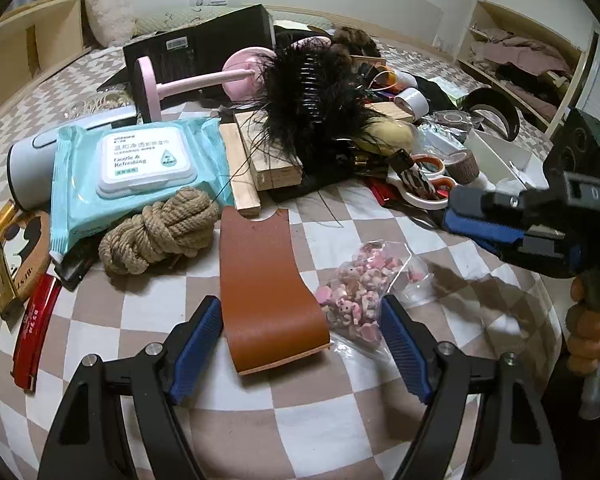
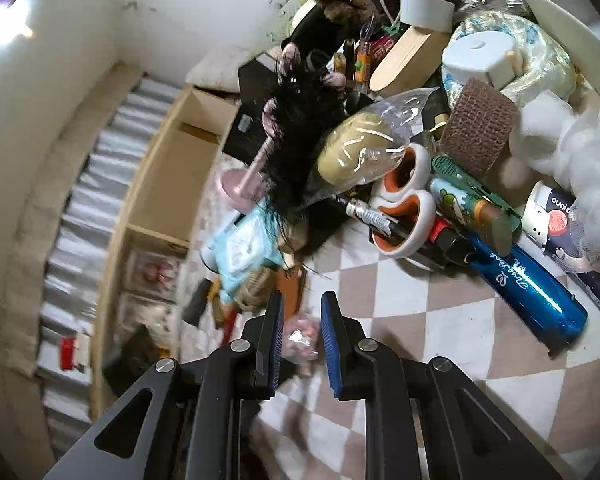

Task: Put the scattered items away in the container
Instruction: 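Lower the left gripper onto the brown leather strip while the right gripper lifts the candy bag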

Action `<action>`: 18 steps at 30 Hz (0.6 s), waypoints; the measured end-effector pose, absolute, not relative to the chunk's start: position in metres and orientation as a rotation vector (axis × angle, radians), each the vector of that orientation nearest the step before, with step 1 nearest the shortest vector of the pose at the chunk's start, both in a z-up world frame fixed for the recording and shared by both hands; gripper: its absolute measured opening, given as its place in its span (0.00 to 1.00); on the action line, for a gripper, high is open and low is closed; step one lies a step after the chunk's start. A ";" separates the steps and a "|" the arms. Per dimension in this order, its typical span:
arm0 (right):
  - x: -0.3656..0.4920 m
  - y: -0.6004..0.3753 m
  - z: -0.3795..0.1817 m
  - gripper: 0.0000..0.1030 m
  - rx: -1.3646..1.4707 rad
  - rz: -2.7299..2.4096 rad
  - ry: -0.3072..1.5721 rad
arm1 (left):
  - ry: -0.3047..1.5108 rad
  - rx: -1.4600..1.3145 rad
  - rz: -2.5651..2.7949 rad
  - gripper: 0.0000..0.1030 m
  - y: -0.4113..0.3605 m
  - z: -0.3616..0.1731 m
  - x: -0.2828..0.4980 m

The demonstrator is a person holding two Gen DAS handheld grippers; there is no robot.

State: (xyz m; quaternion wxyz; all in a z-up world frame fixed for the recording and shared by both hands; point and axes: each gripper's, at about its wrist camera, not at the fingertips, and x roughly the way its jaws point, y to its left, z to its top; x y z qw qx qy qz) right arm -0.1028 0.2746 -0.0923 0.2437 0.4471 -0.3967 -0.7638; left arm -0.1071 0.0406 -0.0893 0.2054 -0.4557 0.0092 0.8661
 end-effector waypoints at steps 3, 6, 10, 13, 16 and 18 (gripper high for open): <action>-0.103 0.266 -0.094 0.22 1.255 -2.091 -1.026 | -0.025 -1.274 2.410 0.78 0.034 -0.088 -0.106; -0.102 0.260 -0.097 0.74 1.273 -2.101 -1.000 | -0.066 -1.274 2.394 0.78 0.030 -0.086 -0.105; -0.101 0.250 -0.093 0.77 1.261 -2.105 -0.950 | -0.063 -1.266 2.377 0.78 0.032 -0.084 -0.102; -0.104 0.237 -0.096 0.77 1.277 -2.073 -0.901 | -0.037 -1.269 2.359 0.78 0.037 -0.084 -0.100; -0.105 0.221 -0.103 0.58 1.317 -2.030 -0.846 | 0.001 -1.273 2.349 0.78 0.039 -0.085 -0.097; -0.106 0.213 -0.107 0.44 1.336 -2.023 -0.815 | 0.007 -1.272 2.340 0.78 0.040 -0.085 -0.096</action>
